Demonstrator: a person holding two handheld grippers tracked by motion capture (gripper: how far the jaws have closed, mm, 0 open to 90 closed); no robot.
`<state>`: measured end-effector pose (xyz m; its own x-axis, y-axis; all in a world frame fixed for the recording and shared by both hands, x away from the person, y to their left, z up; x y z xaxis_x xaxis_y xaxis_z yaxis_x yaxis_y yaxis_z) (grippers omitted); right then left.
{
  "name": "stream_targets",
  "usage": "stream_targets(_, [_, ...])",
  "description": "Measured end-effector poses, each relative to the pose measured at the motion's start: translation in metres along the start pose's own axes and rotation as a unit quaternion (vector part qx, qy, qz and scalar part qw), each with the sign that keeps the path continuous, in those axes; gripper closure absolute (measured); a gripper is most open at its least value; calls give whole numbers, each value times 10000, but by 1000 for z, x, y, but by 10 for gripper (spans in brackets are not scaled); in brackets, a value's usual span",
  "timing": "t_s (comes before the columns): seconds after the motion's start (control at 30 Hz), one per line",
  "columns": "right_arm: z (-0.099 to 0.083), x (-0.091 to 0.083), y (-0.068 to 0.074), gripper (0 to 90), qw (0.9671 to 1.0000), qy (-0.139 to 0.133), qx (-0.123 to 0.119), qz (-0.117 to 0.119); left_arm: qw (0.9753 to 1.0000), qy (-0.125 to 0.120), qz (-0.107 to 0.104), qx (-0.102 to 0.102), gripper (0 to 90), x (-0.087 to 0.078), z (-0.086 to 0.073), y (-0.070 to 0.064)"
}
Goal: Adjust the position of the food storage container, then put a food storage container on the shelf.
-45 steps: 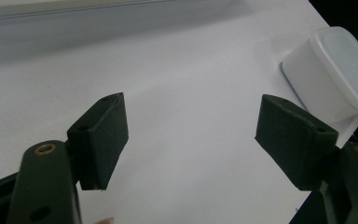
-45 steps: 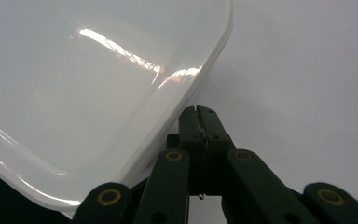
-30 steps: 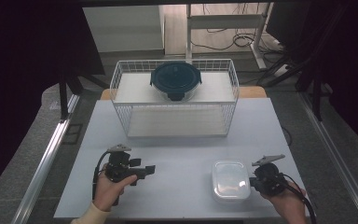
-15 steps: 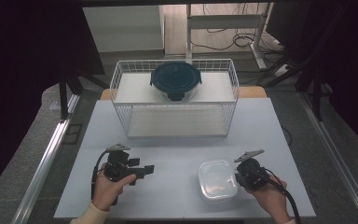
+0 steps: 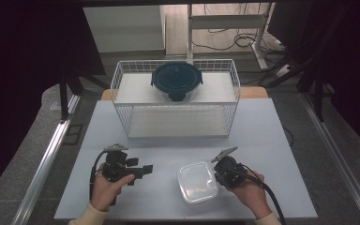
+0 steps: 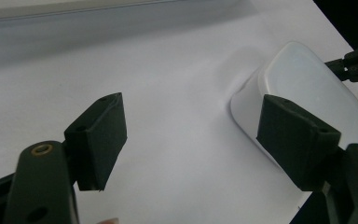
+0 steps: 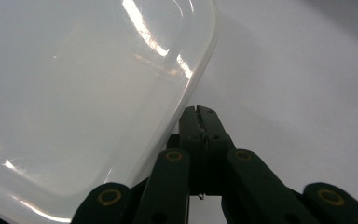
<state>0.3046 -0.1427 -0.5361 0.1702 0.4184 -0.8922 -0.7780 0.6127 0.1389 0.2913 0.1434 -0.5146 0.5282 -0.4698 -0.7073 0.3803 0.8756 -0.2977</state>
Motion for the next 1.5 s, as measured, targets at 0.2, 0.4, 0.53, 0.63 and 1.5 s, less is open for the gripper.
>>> stream_targets(0.2, [6,4,12,896,9998,27,-185,102,10000,-3,12,-4,235,0,0,0])
stream_targets(0.4, [4,-2,12,895,9998,-31,-185,95,10000,8,24,26,235,1,0,-1])
stream_targets(0.53, [2,-16,2,896,9997,-252,-41,-24,10000,-28,31,14,236,-1,0,1])
stream_targets(0.63, [-2,-31,-7,895,9984,-547,120,-38,10000,-63,45,15,243,-2,1,1])
stream_targets(1.5, [-5,-46,-18,204,9712,-1821,1104,1066,9988,-188,-405,-182,253,-9,1,-16])
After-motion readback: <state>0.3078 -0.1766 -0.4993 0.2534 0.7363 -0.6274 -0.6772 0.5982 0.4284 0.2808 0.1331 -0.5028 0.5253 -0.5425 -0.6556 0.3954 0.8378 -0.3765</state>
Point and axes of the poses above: each handheld gripper's, and its own axes: x roughly forward along the jaws, z roughly out of its top, y roughly to its left, the point moved 7 cm from there along x, roughly forward along the jaws, and after that the axes turned 10 degrees about z, right-handed, at the moved point
